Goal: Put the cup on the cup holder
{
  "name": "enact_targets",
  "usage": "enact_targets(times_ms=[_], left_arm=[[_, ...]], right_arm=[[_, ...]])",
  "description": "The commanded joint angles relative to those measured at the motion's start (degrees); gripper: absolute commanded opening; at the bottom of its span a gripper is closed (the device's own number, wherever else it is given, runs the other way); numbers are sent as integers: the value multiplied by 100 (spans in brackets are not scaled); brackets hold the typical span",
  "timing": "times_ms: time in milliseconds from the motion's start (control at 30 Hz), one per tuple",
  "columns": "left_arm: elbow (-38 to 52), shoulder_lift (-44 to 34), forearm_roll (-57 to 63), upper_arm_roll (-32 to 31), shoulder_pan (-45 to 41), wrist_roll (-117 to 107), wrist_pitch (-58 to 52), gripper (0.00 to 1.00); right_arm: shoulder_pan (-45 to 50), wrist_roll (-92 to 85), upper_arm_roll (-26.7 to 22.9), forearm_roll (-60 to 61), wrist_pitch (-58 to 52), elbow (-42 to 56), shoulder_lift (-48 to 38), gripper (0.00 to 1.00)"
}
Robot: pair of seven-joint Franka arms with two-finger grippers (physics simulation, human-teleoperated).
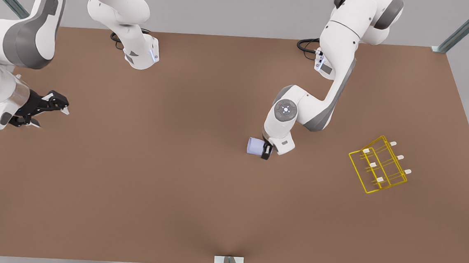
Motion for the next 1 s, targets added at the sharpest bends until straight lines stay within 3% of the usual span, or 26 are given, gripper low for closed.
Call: enact_targets(times_ms=[0, 367, 967], left_arm=[[-30, 26, -49, -1, -5, -5760, 203, 100], [-293, 228, 602, -106, -181, -4461, 396, 100], [-390, 492, 602, -106, -181, -1682, 844, 100]], right_arm=[[-13, 2956, -10, 97, -77, 35, -1, 100], [-48, 2947, -89, 97, 10, 184, -1, 100], [-127, 2947, -89, 115, 2, 246, -1, 100]])
